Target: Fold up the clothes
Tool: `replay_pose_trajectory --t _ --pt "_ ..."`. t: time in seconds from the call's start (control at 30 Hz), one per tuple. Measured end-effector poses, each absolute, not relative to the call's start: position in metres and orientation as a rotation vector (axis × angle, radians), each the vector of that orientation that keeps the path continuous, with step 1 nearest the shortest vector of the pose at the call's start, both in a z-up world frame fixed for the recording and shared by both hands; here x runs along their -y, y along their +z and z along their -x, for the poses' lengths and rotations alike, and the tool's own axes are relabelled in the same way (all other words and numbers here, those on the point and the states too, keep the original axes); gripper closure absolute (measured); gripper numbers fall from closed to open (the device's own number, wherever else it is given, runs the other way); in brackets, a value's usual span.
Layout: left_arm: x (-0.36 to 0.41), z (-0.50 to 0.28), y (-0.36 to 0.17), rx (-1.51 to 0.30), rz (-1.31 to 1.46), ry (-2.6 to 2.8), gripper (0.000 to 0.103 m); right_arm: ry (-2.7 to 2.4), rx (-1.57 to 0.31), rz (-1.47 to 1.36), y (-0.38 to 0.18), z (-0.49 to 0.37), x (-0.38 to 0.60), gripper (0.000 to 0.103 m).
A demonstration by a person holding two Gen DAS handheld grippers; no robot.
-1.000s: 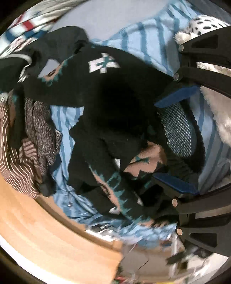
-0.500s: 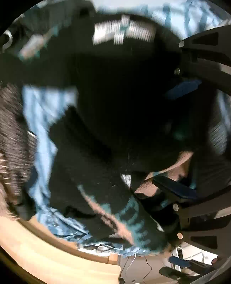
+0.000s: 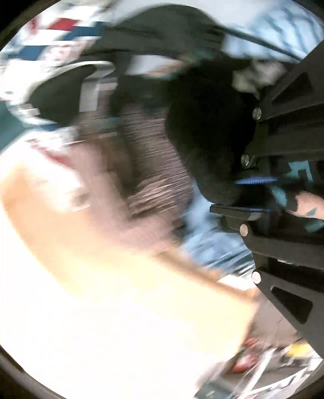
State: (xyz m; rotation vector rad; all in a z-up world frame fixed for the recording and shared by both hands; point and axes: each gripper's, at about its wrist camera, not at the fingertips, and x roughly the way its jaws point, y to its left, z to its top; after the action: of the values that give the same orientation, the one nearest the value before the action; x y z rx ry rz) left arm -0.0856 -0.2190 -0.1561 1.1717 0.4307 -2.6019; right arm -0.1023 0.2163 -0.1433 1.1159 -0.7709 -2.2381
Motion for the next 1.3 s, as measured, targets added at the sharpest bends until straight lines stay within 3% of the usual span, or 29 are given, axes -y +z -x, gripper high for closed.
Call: replay_pose_trajectory --t 0.1,0.13,0.17,0.23,0.27,0.33,0.4,0.63,0.93,1.07,1.2,1.3 --pt "0.255 0.082 -0.157 -0.660 -1.186 -2.483 0.084 -2.481 0.834 -1.044 -0.114 0.109 -0.238 0.086" --pt "0.263 0.083 -0.166 -0.741 -1.238 -2.435 0.083 -2.568 0.891 -1.117 -0.116 0.111 -0.246 0.075" --pt "0.265 0.081 -0.179 -0.827 -1.317 -2.382 0.083 -2.614 0.935 -1.225 -0.122 0.112 -0.252 0.055" --pt "0.264 0.079 -0.203 -0.971 -1.444 -2.286 0.073 -2.545 0.954 -1.452 -0.144 0.110 -0.252 0.033" --pt "0.260 0.075 -0.210 -1.012 -1.474 -2.266 0.069 -2.496 0.911 -1.483 -0.153 0.104 -0.247 0.034" --pt "0.248 0.070 -0.216 -1.051 -1.527 -2.276 0.044 -2.428 0.766 -1.529 -0.169 0.087 -0.233 0.032" --pt "0.235 0.066 -0.217 -1.059 -1.578 -2.326 0.039 -2.369 0.585 -1.586 -0.185 0.069 -0.214 0.031" --pt "0.191 0.064 -0.215 -1.006 -1.841 -2.502 0.038 -2.037 0.217 -1.749 -0.248 -0.003 -0.152 0.029" --pt "0.172 0.086 -0.258 -0.784 -2.225 -2.456 0.038 -2.061 -0.063 -1.808 -0.274 -0.016 -0.120 0.026" --pt "0.153 0.108 -0.271 -0.609 -2.323 -2.551 0.038 -2.138 -0.133 -1.849 -0.278 0.003 -0.113 0.023" --pt "0.126 0.125 -0.285 -0.362 -2.396 -2.650 0.038 -2.232 -0.091 -1.899 -0.283 0.016 -0.116 0.023" --pt "0.123 0.129 -0.296 -0.344 -2.452 -2.641 0.038 -2.291 -0.070 -1.962 -0.293 0.025 -0.119 0.023"
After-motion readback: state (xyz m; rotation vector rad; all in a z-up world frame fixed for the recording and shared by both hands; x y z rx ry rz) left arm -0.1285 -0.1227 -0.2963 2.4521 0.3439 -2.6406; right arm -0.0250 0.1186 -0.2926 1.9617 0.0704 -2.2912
